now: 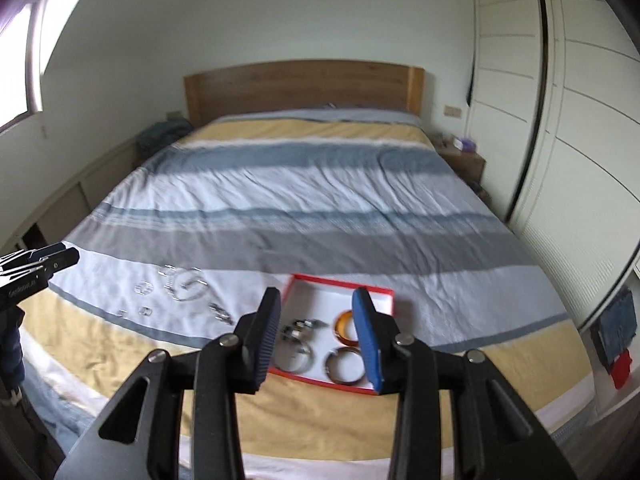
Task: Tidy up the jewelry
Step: 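Withdraw both tools from the box toward the silver pieces, then grasp a silver ring with the left tool while the right tool grasps the silver watch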
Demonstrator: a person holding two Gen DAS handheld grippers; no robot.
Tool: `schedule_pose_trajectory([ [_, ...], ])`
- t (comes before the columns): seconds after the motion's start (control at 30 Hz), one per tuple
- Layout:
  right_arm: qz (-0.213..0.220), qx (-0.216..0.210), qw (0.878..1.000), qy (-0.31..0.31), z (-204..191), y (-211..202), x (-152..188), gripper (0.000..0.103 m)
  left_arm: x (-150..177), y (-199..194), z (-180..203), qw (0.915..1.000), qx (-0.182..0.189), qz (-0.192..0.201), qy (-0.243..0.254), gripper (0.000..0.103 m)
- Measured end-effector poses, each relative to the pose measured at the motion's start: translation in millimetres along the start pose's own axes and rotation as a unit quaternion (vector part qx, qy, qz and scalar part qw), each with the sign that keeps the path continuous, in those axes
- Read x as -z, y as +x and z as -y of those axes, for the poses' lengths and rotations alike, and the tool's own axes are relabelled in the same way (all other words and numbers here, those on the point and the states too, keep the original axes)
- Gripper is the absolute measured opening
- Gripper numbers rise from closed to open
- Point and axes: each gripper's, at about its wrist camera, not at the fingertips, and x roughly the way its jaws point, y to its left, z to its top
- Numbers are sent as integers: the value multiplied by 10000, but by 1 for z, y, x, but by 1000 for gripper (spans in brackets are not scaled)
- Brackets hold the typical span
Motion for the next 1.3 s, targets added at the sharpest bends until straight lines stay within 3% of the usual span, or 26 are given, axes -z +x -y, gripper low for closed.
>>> schedule_pose_trajectory([
  [0.2, 145, -364, 9992, -30, -40, -14, -11, 36, 0, -32, -56, 9988, -460, 153, -90, 39],
  [0.33, 74, -591, 9981, -184, -71, 2, -12, 35, 4, -27, -88, 9978, -580, 134, -285, 39],
  [0.5, -172, -835, 9960, -261, -102, 52, 1, 35, 29, 23, -116, 9974, -554, -107, -439, 40],
  [0.67, -521, -1051, 9924, -357, -135, 117, 25, 35, 76, 102, -138, 9952, -513, -619, -556, 40],
  [0.9, -1099, -1283, 9837, -609, -183, 211, 68, 35, 124, 186, -151, 9914, -375, -1186, -401, 40],
  [1.1, -1527, -1246, 9791, -511, -183, 267, 94, 36, 142, 233, -157, 9887, -246, -1412, -434, 40],
  [1.3, -1599, -1228, 9787, -380, -172, 290, 106, 35, 151, 259, -161, 9876, -164, -1475, -519, 35],
])
